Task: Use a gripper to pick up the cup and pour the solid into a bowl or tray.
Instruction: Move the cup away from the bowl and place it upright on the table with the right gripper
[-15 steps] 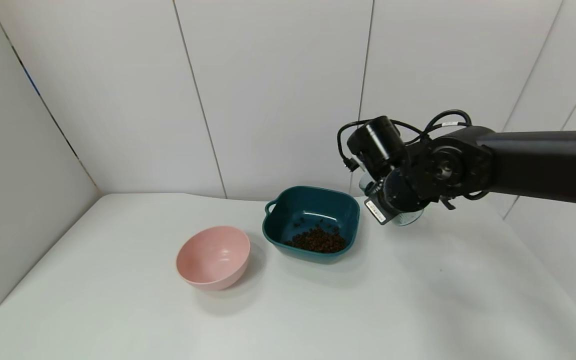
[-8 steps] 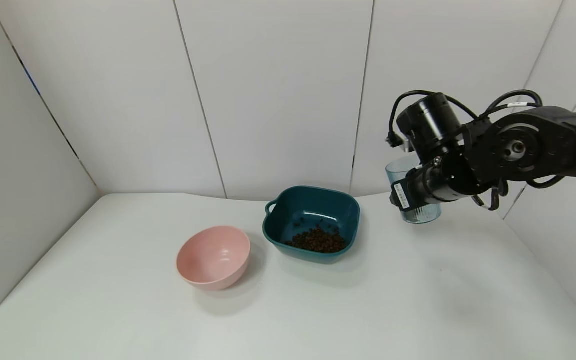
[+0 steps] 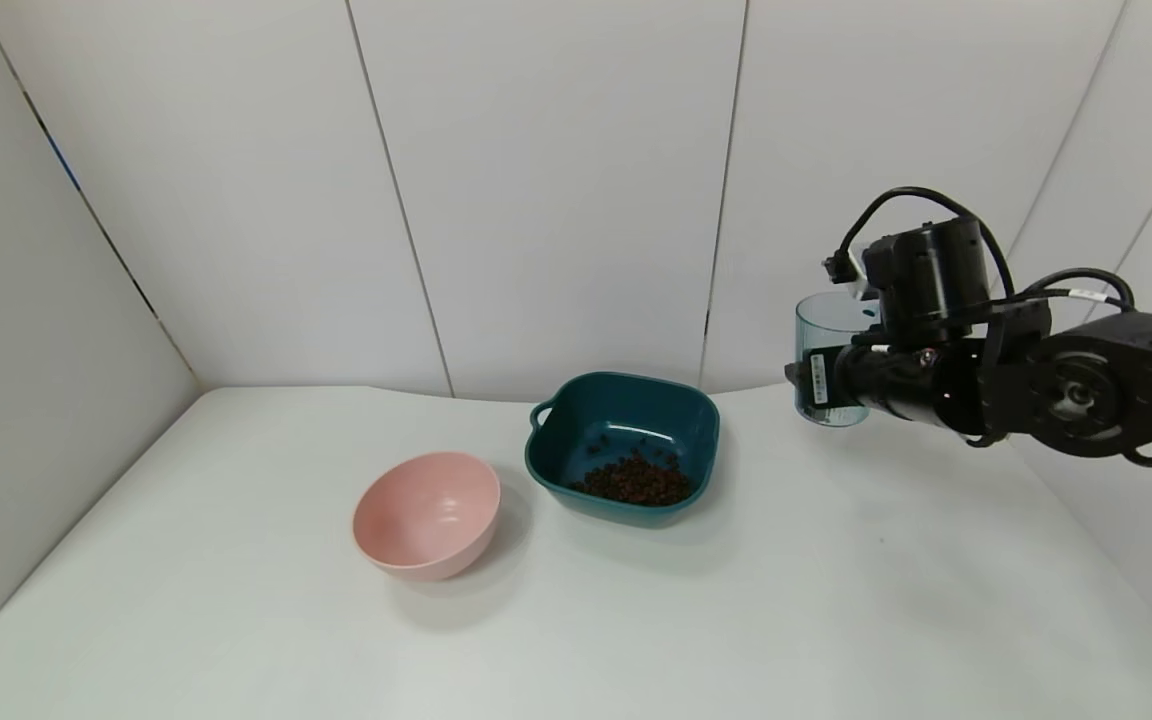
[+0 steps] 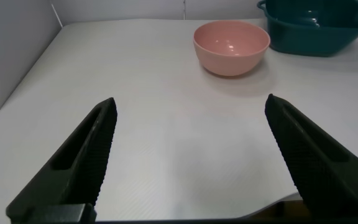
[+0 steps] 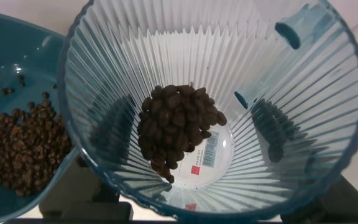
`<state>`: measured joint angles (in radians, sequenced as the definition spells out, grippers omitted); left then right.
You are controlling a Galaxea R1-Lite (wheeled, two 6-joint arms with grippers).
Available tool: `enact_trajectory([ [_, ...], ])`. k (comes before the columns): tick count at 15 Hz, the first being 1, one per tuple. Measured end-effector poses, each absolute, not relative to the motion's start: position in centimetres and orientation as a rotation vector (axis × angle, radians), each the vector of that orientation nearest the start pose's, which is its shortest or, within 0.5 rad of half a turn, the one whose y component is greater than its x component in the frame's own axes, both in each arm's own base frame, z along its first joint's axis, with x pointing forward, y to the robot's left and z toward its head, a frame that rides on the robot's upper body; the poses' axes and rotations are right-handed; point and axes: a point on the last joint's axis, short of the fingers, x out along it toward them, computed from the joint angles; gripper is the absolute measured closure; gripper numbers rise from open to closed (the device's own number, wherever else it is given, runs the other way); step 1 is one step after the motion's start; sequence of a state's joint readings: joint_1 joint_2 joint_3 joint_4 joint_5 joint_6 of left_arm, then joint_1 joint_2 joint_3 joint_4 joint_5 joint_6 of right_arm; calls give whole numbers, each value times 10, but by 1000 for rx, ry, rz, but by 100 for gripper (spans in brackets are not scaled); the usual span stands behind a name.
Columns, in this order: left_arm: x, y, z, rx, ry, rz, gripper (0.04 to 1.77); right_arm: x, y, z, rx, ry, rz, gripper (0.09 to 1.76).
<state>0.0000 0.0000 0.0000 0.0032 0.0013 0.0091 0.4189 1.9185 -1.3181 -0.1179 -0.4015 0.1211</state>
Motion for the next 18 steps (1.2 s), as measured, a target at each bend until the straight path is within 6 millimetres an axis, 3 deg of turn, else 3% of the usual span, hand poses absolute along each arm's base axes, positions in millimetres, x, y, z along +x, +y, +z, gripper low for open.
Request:
enact_trajectory([
  [5,-23,0,75,9,3,1,9,348,136,170,-11,324,-4,52],
  [9,-23,0,75,9,3,1,9,358,137,141,22,247,-5,52],
  [16,-23,0,75,9,3,2,9,378,144,82,-6,293,-10,52],
  [18,-23,0,75,9,3,1,9,379,146,73,-11,312,-7,52],
])
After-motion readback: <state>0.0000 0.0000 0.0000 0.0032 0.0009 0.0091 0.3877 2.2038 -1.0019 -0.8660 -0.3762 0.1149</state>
